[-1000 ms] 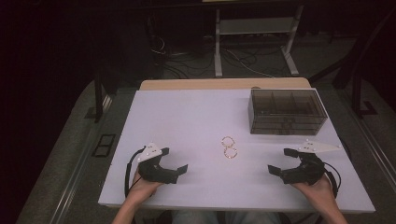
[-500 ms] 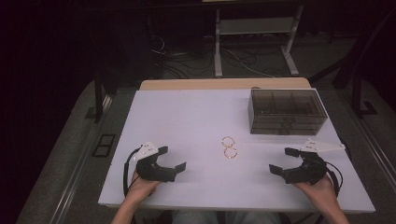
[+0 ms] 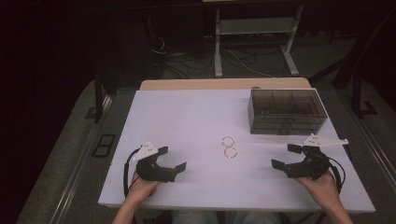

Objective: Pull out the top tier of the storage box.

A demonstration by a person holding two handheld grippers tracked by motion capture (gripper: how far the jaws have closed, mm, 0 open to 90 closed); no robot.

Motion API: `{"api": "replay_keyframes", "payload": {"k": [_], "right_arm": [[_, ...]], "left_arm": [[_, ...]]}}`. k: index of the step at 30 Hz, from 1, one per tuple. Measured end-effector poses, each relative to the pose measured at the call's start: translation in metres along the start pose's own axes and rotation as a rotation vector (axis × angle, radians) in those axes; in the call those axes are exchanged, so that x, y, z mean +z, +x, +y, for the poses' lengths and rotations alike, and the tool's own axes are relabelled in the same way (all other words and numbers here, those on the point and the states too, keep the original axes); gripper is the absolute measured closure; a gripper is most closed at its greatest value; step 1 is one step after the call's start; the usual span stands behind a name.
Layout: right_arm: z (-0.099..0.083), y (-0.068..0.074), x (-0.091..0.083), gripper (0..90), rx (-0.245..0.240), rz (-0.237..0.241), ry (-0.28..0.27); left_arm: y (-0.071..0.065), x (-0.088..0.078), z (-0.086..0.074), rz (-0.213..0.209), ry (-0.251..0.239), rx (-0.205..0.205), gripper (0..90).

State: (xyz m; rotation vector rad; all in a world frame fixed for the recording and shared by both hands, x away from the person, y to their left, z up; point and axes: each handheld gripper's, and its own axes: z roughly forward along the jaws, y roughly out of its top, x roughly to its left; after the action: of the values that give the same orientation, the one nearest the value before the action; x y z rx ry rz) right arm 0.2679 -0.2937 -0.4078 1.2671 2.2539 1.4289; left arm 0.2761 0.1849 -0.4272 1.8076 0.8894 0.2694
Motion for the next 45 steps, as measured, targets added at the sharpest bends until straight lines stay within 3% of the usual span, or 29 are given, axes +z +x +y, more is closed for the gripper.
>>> {"api": "replay_keyframes", "payload": {"k": [13,28,32,35,45], "right_arm": [[0.012,-0.009,-0.004,0.3,0.073,-0.008,0.004],[0.023,-0.023,-0.007,0.3,0.196,-0.001,-0.002],[0.023,-0.029,-0.006,0.3,0.247,0.010,-0.006],[0.024,-0.036,-0.005,0.3,0.321,0.028,-0.021],[0.024,-0.051,0.001,0.3,0.442,0.063,-0.077]], "left_arm": [[0.000,0.000,0.000,0.002,-0.005,-0.007,0.0],[0.001,0.000,0.000,0.005,-0.008,-0.009,0.0],[0.001,0.000,0.000,0.004,-0.005,-0.006,0.0],[0.001,0.000,-0.001,0.002,-0.003,-0.005,0.0],[0.001,0.000,0.000,0.001,-0.008,-0.009,0.0]]}}
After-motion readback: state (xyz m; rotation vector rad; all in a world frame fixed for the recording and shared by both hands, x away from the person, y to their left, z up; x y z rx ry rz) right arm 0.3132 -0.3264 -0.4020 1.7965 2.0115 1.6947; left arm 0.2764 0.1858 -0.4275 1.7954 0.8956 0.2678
